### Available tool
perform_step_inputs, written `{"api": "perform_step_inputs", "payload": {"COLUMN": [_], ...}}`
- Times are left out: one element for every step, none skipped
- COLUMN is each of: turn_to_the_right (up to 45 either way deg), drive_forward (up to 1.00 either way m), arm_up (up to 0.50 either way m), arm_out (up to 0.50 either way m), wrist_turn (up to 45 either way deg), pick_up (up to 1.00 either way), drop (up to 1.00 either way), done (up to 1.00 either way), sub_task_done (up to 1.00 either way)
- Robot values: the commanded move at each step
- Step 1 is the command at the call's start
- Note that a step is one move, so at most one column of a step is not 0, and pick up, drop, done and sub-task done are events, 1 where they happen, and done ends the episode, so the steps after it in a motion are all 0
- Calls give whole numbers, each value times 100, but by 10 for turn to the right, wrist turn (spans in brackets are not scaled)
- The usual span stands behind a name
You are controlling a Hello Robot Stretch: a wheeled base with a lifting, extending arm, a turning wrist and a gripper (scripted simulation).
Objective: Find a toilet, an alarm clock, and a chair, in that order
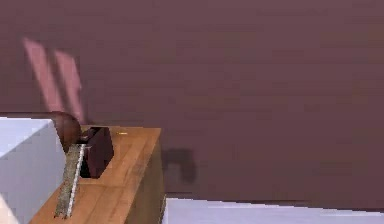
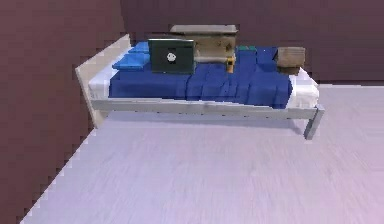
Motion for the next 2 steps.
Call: {"api": "perform_step_inputs", "payload": {"turn_to_the_right": [-270, 0], "drive_forward": [0, 0], "arm_up": [0, 0], "arm_out": [0, 0], "wrist_turn": [0, 0], "pick_up": [0, 0], "drop": [0, 0], "done": [0, 0], "sub_task_done": [0, 100]}}
